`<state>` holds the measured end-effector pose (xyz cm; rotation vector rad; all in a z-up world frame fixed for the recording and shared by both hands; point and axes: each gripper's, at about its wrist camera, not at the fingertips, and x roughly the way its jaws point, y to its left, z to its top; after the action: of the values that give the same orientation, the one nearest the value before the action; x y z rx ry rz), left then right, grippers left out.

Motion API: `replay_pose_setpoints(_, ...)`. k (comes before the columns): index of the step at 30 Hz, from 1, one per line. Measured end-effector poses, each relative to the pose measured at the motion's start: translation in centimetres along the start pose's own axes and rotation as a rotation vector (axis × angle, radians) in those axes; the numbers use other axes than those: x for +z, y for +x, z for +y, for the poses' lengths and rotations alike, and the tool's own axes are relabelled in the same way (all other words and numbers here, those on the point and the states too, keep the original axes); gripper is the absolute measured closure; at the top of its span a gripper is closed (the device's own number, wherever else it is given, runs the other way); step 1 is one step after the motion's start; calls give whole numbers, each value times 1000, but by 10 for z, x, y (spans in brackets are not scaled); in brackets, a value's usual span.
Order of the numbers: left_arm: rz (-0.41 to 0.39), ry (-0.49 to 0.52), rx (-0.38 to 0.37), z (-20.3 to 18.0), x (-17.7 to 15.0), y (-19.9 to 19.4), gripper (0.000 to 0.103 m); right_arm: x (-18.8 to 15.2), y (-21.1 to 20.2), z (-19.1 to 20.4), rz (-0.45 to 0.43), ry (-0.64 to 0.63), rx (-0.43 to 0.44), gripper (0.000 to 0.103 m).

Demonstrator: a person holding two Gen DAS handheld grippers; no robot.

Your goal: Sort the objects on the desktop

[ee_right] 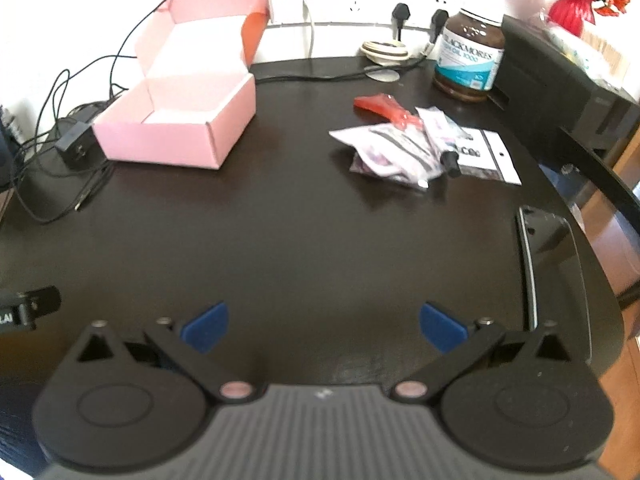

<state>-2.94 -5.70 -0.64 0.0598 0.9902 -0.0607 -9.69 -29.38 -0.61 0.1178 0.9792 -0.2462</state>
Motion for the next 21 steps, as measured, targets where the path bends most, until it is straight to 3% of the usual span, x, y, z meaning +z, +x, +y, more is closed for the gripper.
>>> replay_pose_setpoints(16, 19, -110, 101, -16, 11, 8, 0, 44, 37, -25, -16, -50, 55, 1)
replay_pose_setpoints(21, 8, -163, 120, -8, 10, 8, 0, 81, 45, -15, -28, 14, 76, 1)
